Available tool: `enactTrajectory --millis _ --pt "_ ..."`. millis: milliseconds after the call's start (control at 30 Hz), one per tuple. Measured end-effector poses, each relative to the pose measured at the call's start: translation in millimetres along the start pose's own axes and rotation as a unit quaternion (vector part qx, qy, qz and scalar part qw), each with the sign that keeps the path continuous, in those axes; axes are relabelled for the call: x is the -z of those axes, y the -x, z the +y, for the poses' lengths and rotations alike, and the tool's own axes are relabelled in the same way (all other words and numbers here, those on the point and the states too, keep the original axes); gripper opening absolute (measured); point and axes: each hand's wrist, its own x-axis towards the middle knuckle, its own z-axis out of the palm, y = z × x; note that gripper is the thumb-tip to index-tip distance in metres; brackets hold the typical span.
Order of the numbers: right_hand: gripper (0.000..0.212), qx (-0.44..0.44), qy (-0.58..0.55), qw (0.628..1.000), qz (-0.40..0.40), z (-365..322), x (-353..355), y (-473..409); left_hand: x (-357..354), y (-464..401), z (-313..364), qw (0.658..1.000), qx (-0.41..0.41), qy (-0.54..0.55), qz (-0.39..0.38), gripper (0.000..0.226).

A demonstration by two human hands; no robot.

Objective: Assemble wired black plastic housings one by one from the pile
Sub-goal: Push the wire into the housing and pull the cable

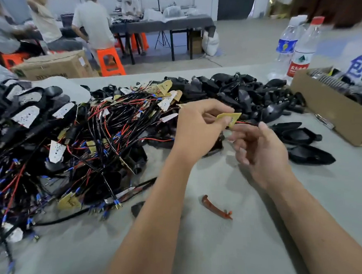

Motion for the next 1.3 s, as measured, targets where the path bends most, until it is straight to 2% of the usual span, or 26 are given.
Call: enactTrajectory --millis 67,200,333,400,500,567,633,667,700,733,767,800,833,867,900,1000,1100,1167,1233,1300 --pt "0.049 -0.051 -0.142 0.988 -0.01 -5 8 1 2 6 -10 0.999 0.019 -0.012 -0.028 0.019" --pt "0.057 -0.041 -0.226 0.973 -0.007 -10 15 -3 17 17 -33 0.998 0.042 -0.03 -0.019 0.032" --pt "0.054 -0.026 -0.296 0.955 -0.013 -11 23 -4 41 24 -53 0.996 0.05 -0.075 0.002 0.037" --pt "0.055 -0.02 -0.269 0.963 -0.018 -11 25 -5 54 26 -62 0.994 0.075 -0.073 0.008 0.036" --pt "0.052 -0.014 -0.148 0.989 -0.01 -7 18 -6 62 27 -68 0.992 0.086 -0.086 0.03 0.033" --pt "0.038 0.014 -0.035 0.999 0.036 1 12 -6 62 26 -70 0.99 0.087 -0.096 0.06 0.029" --pt "0.015 0.081 0.094 0.987 0.106 7 8 -6 63 26 -72 0.987 0.087 -0.103 0.089 0.027" --pt "0.004 0.125 0.172 0.967 0.139 9 7 -5 64 26 -74 0.985 0.085 -0.103 0.105 0.028" --pt "0.012 0.172 0.278 0.931 0.164 11 9 -5 66 25 -75 0.984 0.083 -0.1 0.121 0.03" --pt "0.028 0.208 0.401 0.878 0.16 14 10 -3 69 25 -76 0.983 0.081 -0.094 0.138 0.033" --pt "0.043 0.233 0.525 0.808 0.13 15 10 -2 71 25 -77 0.981 0.082 -0.082 0.153 0.034" --pt "0.054 0.239 0.626 0.737 0.088 17 10 0 73 24 -78 0.981 0.084 -0.063 0.163 0.035" --pt "0.06 0.232 0.691 0.683 0.051 19 8 1 75 24 -79 0.981 0.088 -0.039 0.168 0.033" --pt "0.06 0.221 0.723 0.654 0.029 20 6 2 76 23 -80 0.981 0.095 -0.012 0.171 0.031" --pt "0.056 0.212 0.733 0.645 0.022 20 5 2 77 24 -80 0.979 0.103 0.013 0.175 0.029" --pt "0.039 0.213 0.723 0.656 0.04 16 6 3 79 24 -80 0.969 0.113 0.063 0.21 0.027" --pt "0.029 0.22 0.674 0.704 0.026 15 9 2 85 24 -79 0.958 0.119 0.104 0.241 0.022" --pt "0.02 0.243 0.652 0.718 0.023 14 8 2 90 25 -79 0.958 0.14 0.124 0.219 0.022" --pt "0.012 0.263 0.642 0.72 0.028 13 8 2 94 26 -81 0.967 0.149 0.103 0.177 0.026" --pt "0.008 0.275 0.634 0.722 0.04 10 10 2 96 26 -80 0.972 0.141 0.077 0.169 0.021"
